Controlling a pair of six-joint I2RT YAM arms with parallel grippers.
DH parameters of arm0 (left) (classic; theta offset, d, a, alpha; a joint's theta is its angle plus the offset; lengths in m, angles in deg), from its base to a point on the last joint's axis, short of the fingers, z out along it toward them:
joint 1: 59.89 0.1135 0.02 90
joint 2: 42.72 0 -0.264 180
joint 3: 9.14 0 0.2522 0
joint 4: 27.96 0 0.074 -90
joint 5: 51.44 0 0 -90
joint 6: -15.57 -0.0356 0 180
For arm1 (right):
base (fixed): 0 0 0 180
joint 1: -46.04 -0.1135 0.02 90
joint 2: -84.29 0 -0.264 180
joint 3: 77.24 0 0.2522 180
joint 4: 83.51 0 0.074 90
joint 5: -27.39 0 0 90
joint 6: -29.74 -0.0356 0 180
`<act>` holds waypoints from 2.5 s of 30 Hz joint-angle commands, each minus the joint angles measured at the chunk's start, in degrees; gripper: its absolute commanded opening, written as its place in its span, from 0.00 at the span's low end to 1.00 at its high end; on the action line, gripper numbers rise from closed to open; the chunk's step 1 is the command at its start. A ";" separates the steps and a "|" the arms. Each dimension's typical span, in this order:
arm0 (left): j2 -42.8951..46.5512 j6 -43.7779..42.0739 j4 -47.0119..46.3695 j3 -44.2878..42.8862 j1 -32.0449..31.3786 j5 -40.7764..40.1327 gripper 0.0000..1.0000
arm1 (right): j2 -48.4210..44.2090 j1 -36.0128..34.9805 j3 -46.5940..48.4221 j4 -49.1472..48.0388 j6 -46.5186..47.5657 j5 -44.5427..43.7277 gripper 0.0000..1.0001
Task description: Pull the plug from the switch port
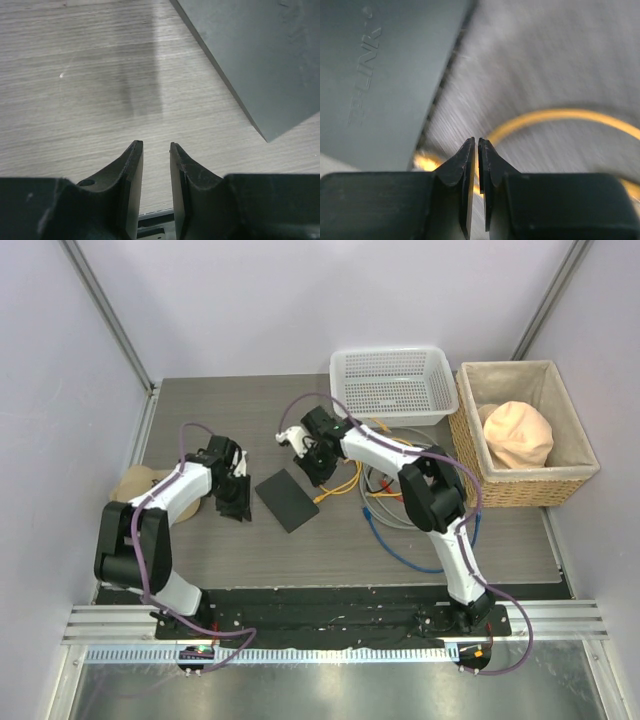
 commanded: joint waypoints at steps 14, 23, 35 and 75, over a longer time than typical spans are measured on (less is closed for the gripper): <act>-11.16 1.25 -4.21 -5.91 0.32 2.36 0.33 | 1.05 -10.08 5.26 10.56 -1.64 17.50 0.16; -23.39 0.38 4.39 -20.25 0.58 5.35 0.34 | -0.70 -9.03 4.65 9.24 -0.50 13.90 0.15; -5.56 0.36 -3.22 -9.19 5.95 16.68 0.43 | -3.72 0.64 3.93 10.11 -3.74 29.61 0.41; -13.28 3.98 -9.91 -1.53 3.75 16.34 0.48 | 3.08 1.88 -0.89 12.22 -2.00 40.43 0.71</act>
